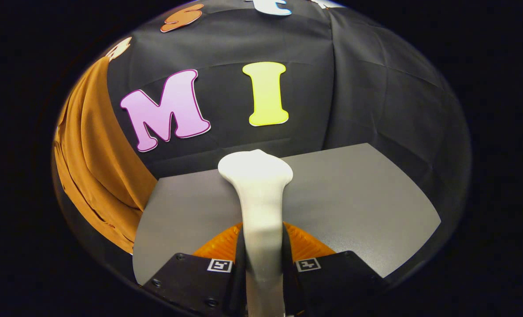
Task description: Iron the clothes twice with a garment steamer, once on the left side and once on the right side.
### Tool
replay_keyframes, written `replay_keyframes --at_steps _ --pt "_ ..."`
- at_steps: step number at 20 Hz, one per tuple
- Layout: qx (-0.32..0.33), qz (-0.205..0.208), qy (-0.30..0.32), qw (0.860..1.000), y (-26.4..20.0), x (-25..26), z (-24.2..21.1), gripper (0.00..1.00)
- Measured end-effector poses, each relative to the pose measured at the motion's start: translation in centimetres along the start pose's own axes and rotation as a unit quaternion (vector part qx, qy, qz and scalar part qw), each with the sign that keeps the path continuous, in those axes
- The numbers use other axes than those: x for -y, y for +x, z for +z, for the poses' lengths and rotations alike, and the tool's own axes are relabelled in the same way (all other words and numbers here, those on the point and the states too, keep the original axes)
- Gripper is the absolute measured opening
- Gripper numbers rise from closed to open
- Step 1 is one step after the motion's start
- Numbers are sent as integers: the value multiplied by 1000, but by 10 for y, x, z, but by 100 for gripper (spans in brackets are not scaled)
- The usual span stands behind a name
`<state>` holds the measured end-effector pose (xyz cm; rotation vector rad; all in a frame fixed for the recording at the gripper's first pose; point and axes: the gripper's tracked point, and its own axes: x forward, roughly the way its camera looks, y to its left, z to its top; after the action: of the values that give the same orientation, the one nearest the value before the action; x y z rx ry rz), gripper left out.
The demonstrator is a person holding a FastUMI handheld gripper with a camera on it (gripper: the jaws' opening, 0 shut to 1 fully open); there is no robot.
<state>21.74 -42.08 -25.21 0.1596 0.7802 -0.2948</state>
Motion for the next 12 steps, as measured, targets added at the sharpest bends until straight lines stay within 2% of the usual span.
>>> replay_keyframes --at_steps 12 --pt "77 5 23 997 -82 -22 16 37"
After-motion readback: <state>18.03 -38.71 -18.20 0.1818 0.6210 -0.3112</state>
